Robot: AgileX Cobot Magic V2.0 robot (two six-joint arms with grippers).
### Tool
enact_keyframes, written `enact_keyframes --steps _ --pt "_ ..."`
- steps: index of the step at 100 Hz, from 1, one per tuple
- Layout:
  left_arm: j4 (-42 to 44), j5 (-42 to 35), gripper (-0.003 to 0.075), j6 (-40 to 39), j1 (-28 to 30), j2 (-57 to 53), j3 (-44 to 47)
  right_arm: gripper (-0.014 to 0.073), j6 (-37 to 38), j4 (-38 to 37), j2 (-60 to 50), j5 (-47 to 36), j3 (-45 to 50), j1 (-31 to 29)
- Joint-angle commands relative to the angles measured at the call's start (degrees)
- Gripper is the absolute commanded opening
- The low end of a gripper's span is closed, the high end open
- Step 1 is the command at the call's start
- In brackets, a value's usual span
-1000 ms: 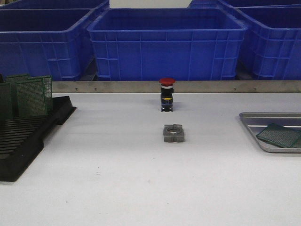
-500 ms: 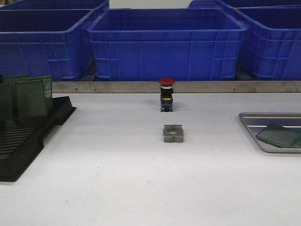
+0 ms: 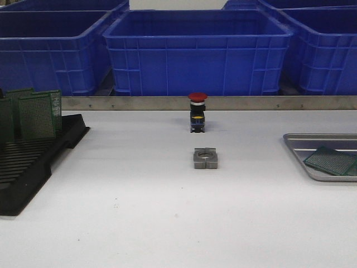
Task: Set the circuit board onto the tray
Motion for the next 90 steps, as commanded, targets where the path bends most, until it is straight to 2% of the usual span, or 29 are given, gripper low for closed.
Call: enact_keyframes --steps 1,46,56,61,66,69,74,80,84,90 --pt "-1.40 -3.00 -0.0020 -0.40 0.20 0.61 -1.35 -0.0112 -0.26 0.64 0.39 -0.32 -1.53 0.10" --pt "-1.39 -3.13 -0.0020 -0.40 0.20 0.61 -0.93 -0.0112 -0.26 0.64 0.39 -0.32 -1.53 0.10" --pt "4.92 -7.95 -0.0020 -0.80 0.20 0.56 0.32 -0.0112 -0.26 0.64 0.39 -0.29 -1.53 0.10" --pt "8.79 -9.09 -0.0020 -7.28 0.20 0.16 1.03 -0.0112 -0.26 0.64 0.39 -0.06 -1.53 0.10" --pt "14.90 -10.22 -0.0020 -23.20 0.28 -0.47 2.02 -0.0112 -0.26 0.64 0.39 0.09 -1.53 0.10" --pt "22.04 -10.71 -0.0020 -31.30 0.45 -0.92 2.97 -0.0112 -0.26 0.64 0.39 0.09 -1.53 0.10" --pt "39.48 -10.83 -0.0020 -45.00 1.00 -1.89 4.60 -0.0112 -0.26 0.64 0.39 0.15 -1.53 0.10" --pt "51.21 -10.83 -0.0020 -59.77 1.62 -3.46 6.93 -0.0112 -0.26 0.64 0.39 0.25 -1.53 0.10" --pt "54.25 -10.83 -0.0020 -63.46 1.74 -4.56 8.82 -0.0112 -0.26 0.64 0.39 0.53 -1.53 0.10" --pt "54.40 -10.83 -0.0020 -63.73 2.16 -6.84 11.70 -0.0112 -0.26 0.64 0.39 0.66 -1.53 0.10"
